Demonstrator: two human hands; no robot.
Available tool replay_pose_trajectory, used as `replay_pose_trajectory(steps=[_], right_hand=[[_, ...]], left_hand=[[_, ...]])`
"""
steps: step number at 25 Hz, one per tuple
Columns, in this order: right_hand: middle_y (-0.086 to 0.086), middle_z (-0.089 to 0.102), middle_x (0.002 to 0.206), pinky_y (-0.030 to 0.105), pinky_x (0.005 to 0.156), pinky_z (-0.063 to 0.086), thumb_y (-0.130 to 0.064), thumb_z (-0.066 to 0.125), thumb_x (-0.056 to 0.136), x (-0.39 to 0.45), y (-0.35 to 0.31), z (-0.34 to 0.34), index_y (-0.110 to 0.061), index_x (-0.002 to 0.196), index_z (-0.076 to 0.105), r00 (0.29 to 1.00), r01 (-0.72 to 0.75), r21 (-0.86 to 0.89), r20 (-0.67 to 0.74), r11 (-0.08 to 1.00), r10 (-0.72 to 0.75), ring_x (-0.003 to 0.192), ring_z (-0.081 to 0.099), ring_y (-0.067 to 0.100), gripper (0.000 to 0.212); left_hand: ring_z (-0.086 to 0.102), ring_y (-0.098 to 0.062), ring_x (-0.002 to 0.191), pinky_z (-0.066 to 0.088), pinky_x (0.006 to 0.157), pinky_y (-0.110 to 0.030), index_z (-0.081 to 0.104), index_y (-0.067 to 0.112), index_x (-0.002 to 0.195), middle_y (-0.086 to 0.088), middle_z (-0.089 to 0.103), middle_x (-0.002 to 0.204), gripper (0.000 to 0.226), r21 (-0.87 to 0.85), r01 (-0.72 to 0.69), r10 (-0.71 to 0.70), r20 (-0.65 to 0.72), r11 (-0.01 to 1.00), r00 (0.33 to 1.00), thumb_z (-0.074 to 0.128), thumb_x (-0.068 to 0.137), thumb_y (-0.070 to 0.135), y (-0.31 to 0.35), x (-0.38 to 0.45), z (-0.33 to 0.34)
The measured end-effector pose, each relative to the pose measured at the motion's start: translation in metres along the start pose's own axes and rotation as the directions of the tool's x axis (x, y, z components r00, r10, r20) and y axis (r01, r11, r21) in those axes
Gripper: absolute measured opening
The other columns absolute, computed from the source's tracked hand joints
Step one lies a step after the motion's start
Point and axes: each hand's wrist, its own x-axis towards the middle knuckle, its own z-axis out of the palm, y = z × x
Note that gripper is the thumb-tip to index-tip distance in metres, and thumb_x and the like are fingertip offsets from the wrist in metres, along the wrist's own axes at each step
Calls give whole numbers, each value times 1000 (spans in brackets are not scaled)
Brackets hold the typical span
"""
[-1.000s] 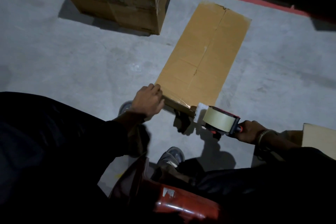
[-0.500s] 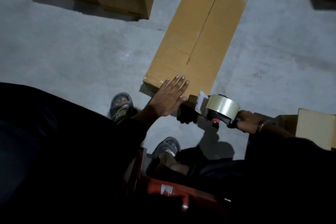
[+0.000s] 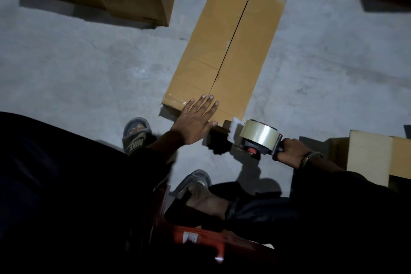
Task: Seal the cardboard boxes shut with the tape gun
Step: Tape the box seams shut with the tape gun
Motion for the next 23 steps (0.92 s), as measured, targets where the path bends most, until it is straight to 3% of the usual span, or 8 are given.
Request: replay_pose_trajectory(steps=[2, 5, 11, 15, 17, 19, 20, 23], right_hand=[[17, 67, 97, 34, 74, 45, -28, 61, 83, 2, -4, 1, -15, 79, 63, 1000, -17, -14, 10, 1000, 18, 99, 62, 39, 14], [18, 65, 113, 33, 78, 41, -38, 50, 82, 5, -11, 3, -17, 92, 62, 997, -64, -17, 39, 998, 65, 108, 60, 39, 26], [17, 63, 109, 35, 77, 45, -52, 45, 72, 9, -23, 8, -14, 98, 56, 982, -184, 121, -9, 975, 187, 90, 55, 34, 47], [22, 63, 117, 35, 85, 49, -43, 57, 87, 4, -34, 13, -9, 111, 60, 965, -246, 196, -38, 949, 258, 105, 63, 38, 41], [18, 67, 93, 34, 76, 50, -33, 59, 87, 1, -37, 14, -7, 101, 65, 958, -285, 333, 85, 899, 272, 89, 67, 35, 29], [8, 58, 51, 31, 58, 45, -24, 60, 82, -9, -44, 16, -8, 71, 63, 935, -351, 471, 226, 810, 274, 55, 58, 28, 20], [4, 55, 42, 30, 56, 44, -23, 60, 82, -13, -48, 20, -10, 62, 61, 933, -355, 479, 228, 803, 277, 52, 57, 28, 24], [9, 66, 60, 35, 67, 51, -25, 60, 82, -22, -57, 24, -11, 63, 67, 941, -337, 508, 166, 793, 293, 72, 69, 34, 25]], left_hand=[[-9, -21, 161, 2, 129, -50, 0, 24, 167, -2, -7, 175, 69, -26, 5, -4, 27, 1000, 1000, 15, 109, 58, -1, 2, -3], [-8, -21, 161, 3, 129, -51, 1, 25, 167, -2, -6, 175, 69, -17, 11, -10, 18, 1000, 1000, 13, 109, 59, 0, 1, -2], [-12, -22, 161, -3, 127, -52, -3, 26, 167, -1, -9, 175, 68, -27, 34, -33, 34, 999, 999, 11, 108, 58, 3, 4, 2], [-13, -22, 160, -4, 127, -55, -4, 26, 167, -1, -10, 175, 67, 3, 66, -66, 28, 998, 997, 9, 108, 56, 7, 4, 7], [-11, -23, 161, 0, 128, -56, -2, 25, 167, -2, -8, 175, 67, 3, 66, -66, 25, 998, 998, 11, 109, 55, 9, 3, 8], [-7, -24, 161, 6, 127, -59, 2, 24, 168, -3, -5, 175, 67, 12, 70, -70, 10, 997, 997, 13, 109, 55, 9, 3, 8], [-7, -24, 161, 9, 126, -60, 3, 24, 168, -3, -4, 175, 67, 24, 69, -69, -2, 997, 998, 14, 109, 55, 8, 1, 7], [-15, -23, 160, 3, 126, -61, -4, 25, 167, -2, -13, 174, 72, -55, 80, -76, 74, 995, 994, 12, 108, 62, 13, 2, -8]])
